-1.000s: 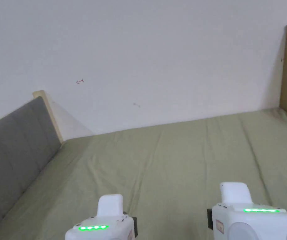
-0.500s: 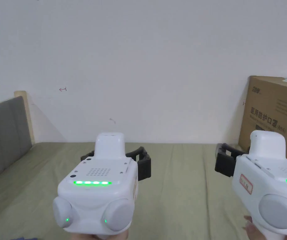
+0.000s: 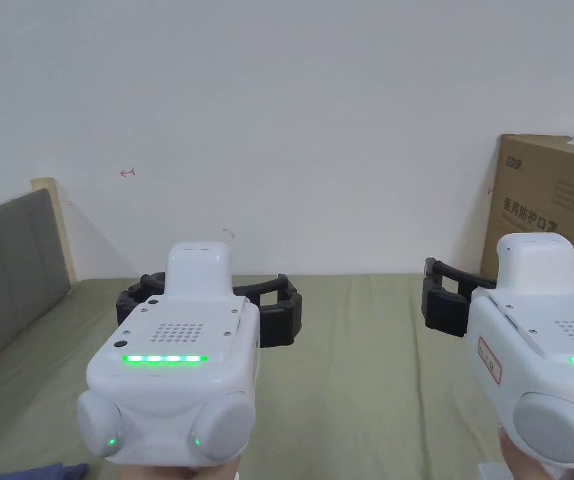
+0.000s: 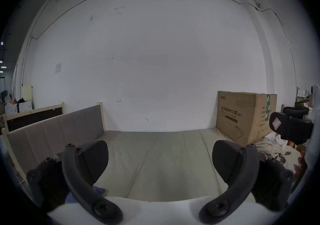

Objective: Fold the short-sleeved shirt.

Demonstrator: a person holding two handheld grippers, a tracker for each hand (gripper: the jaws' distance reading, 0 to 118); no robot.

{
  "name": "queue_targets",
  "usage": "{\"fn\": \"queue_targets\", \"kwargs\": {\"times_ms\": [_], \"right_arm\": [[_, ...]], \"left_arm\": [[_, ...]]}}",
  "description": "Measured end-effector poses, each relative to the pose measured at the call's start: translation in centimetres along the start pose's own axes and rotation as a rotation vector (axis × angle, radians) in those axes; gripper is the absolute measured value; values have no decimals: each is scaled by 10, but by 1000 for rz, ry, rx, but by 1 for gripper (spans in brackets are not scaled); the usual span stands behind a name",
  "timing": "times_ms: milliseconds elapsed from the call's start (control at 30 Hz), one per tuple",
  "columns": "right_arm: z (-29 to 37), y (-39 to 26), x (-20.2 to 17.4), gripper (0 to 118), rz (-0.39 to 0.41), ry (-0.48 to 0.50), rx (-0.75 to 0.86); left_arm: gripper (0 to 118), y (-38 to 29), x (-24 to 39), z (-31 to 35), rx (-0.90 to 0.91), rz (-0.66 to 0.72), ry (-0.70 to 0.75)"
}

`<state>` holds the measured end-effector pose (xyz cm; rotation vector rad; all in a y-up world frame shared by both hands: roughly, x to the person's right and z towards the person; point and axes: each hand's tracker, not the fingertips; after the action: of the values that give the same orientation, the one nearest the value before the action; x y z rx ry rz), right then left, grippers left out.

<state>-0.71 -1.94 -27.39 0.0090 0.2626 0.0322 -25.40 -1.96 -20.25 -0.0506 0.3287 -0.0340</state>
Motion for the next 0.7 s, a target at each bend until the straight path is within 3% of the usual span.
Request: {"fn": "queue_targets", "kwargs": {"times_ms": [167,700], "right_arm": [[-3,-3,-4,92,-29,15,11],[-4,-5,-2,92,-42,28,15]], "left_arm": [[118,-1,5,4,41,-80,44],[118,-7,1,3,21,-48,-16]]}}
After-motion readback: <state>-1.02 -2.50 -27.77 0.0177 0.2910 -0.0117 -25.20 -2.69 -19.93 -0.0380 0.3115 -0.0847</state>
